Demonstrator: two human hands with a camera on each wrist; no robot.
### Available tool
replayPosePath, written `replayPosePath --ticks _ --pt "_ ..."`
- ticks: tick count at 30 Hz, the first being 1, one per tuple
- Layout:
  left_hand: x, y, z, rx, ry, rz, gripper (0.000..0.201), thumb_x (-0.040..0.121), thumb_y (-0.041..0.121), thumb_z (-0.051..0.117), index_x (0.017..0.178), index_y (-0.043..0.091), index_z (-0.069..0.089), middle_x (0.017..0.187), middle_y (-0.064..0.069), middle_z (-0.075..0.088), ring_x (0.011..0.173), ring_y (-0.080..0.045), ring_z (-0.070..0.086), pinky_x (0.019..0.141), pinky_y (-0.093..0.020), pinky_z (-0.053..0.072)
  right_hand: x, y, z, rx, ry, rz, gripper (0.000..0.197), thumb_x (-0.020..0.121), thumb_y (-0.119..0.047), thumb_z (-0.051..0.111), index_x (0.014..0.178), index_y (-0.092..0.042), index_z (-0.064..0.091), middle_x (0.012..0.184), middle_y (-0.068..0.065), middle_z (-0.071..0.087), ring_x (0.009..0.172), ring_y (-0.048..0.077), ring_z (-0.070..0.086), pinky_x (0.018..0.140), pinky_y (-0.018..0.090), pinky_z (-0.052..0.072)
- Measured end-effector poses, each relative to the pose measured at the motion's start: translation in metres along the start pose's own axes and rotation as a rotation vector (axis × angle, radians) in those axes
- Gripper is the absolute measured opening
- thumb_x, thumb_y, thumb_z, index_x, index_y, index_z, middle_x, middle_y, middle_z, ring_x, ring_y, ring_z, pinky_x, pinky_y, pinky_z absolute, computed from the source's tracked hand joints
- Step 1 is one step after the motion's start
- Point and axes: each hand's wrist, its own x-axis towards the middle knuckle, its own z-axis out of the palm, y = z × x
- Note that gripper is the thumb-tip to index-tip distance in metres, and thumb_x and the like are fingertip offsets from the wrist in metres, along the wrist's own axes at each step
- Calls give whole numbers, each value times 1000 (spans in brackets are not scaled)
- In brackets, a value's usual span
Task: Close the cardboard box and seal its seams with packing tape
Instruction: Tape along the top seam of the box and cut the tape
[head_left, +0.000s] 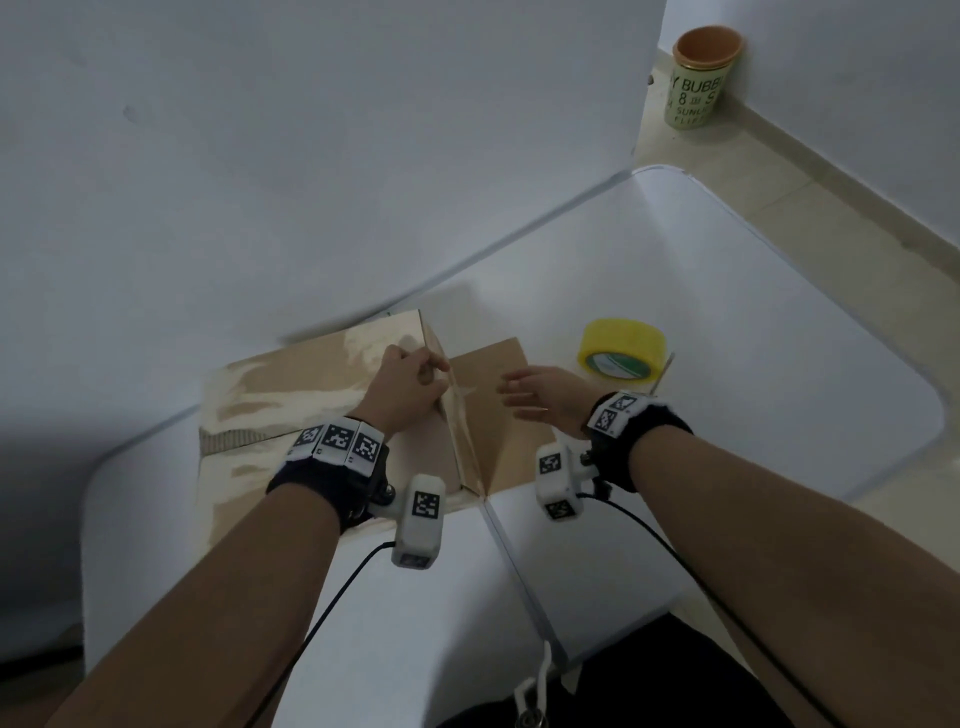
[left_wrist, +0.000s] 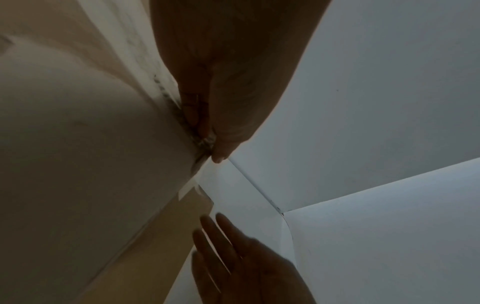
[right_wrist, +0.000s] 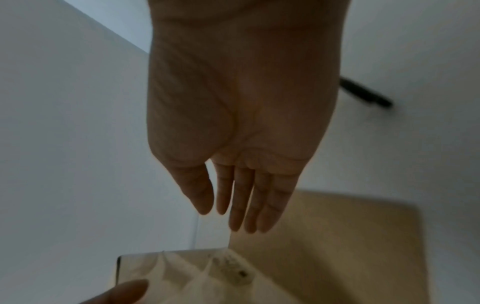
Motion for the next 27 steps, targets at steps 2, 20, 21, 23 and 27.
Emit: replayPosePath --ticks 2,20,21,23,27 --pt "0 0 0 -5 4 -2 26 89 15 59 115 18 61 107 -3 34 92 -13 41 86 -20 33 10 4 17 71 -30 45 43 100 -11 46 142 -10 38 130 8 56 120 25 52 95 36 46" --pt "11 4 5 -46 47 -58 26 82 10 58 106 19 64 104 -3 36 84 -16 45 88 -28 42 5 -9 -64 -1124 828 -262 39 78 -9 53 113 -24 62 136 2 47 134 28 27 107 43 21" --pt "11 5 5 -37 53 -56 26 82 10 57 106 17 64 104 -4 36 82 -16 44 89 -29 44 1 -9 -73 -1172 822 -211 40 77 -10 54 114 -24 61 139 2 45 137 28 23 110 43 18" --pt "11 6 6 -15 53 -47 26 82 10 57 107 15 63 106 -6 38 83 -16 43 90 -30 44 -1 -6 -84 -1276 815 -167 40 77 -12 55 114 -25 61 141 1 44 140 28 21 112 43 14" --pt "11 6 3 5 37 -45 27 83 11 57 108 15 62 105 -5 37 85 -18 44 86 -26 40 -2 0 -87 -1340 793 -134 39 76 -14 55 112 -27 63 140 0 47 143 24 17 116 41 9"
